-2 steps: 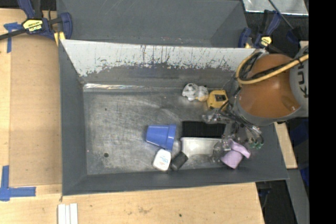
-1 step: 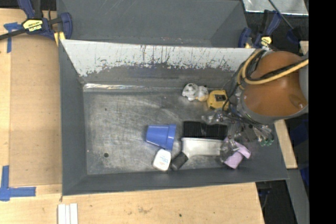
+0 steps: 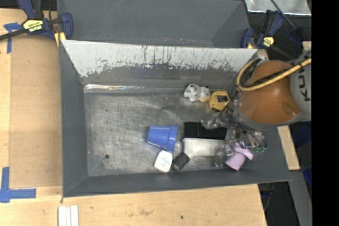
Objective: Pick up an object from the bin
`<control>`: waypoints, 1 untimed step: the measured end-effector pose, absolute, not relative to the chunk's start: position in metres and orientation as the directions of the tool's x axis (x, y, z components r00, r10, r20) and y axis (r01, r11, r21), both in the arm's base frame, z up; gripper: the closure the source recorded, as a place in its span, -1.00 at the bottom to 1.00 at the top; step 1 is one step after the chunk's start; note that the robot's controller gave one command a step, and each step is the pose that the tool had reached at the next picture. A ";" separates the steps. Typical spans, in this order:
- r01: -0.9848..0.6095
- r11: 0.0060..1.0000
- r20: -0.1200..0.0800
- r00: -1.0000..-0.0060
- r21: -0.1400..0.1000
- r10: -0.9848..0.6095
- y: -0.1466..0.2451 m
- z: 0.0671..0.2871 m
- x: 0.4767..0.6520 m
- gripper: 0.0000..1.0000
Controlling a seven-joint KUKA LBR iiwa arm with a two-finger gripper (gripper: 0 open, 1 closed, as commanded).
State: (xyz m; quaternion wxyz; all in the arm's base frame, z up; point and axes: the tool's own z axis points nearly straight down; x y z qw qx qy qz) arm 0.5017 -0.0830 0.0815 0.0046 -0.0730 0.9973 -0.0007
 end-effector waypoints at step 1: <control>-0.360 0.933 -0.026 -0.933 -0.011 -0.360 -0.083 0.074 0.491 1.00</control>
Offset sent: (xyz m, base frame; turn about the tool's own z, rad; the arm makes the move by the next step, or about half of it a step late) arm 0.0000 0.0000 0.0000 0.0000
